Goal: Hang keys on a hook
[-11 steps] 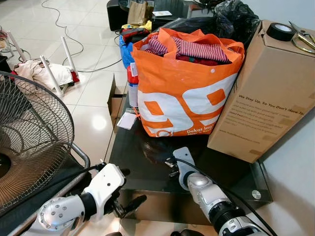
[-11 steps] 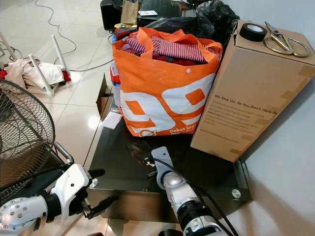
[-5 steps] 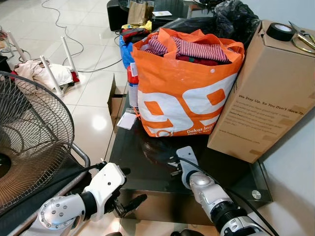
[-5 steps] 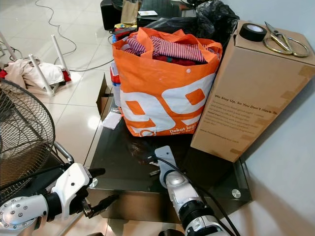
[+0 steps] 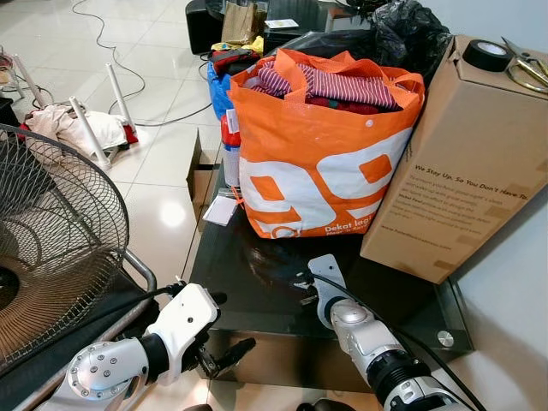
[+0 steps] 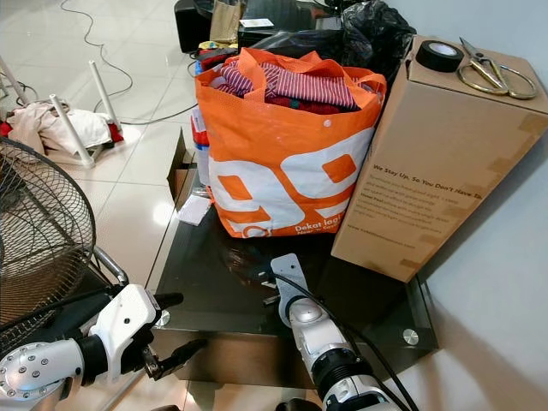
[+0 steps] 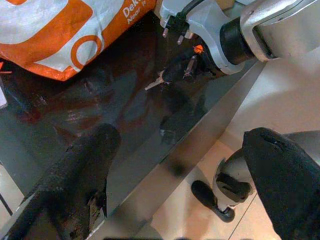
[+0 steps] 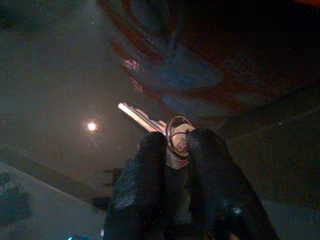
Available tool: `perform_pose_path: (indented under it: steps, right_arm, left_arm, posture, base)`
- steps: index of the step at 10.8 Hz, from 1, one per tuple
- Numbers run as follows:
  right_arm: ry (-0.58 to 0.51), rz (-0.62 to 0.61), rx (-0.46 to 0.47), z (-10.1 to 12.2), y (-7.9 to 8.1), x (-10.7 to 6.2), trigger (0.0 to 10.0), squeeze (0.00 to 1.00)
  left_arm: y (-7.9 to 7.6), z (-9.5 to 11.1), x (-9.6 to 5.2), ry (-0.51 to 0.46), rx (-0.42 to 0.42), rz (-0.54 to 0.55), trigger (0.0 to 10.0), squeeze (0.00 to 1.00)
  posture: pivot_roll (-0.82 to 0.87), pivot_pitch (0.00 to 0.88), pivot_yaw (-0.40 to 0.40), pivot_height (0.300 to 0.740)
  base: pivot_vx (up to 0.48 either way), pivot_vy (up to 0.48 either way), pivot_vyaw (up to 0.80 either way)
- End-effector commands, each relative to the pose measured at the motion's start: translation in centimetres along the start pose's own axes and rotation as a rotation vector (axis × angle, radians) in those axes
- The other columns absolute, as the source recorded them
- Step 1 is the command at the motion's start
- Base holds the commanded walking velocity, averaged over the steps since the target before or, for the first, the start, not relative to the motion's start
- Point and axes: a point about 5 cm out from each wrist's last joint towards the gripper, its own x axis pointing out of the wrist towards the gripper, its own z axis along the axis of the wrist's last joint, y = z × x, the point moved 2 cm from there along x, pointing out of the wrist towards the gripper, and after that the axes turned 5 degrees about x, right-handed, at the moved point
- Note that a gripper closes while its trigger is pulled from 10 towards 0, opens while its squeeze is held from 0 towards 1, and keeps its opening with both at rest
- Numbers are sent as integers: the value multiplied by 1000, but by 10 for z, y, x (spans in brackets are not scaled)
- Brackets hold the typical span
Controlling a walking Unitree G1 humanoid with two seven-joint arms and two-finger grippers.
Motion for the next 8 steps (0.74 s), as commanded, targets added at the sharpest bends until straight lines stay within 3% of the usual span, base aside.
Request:
perform_pose_path:
  steps: [1, 4, 5, 8]
  right_arm:
    - [-24, 13, 5, 4, 1, -1, 10000, 1000]
    - [-44, 21, -36, 5, 9, -1, 10000, 1000]
    - [-44, -5, -35, 5, 7, 0, 10000, 0]
    - [-27, -44, -28, 0, 7, 1, 10000, 0]
  left_arm:
    - [0, -2, 1, 7, 7, -1, 10000, 0]
    - [0, -1, 1, 8, 9, 0, 10000, 0]
    - [0, -1, 1, 8, 9, 0, 10000, 0]
    - [1, -2, 0, 10, 11, 0, 10000, 0]
  posture:
    - [62, 36, -50, 740]
    - [64, 36, -51, 740]
    - [64, 36, -51, 740]
    - [69, 35, -49, 740]
  base:
    - [0, 0, 0]
    - [0, 0, 0]
    - [0, 0, 0]
    - [0, 0, 0]
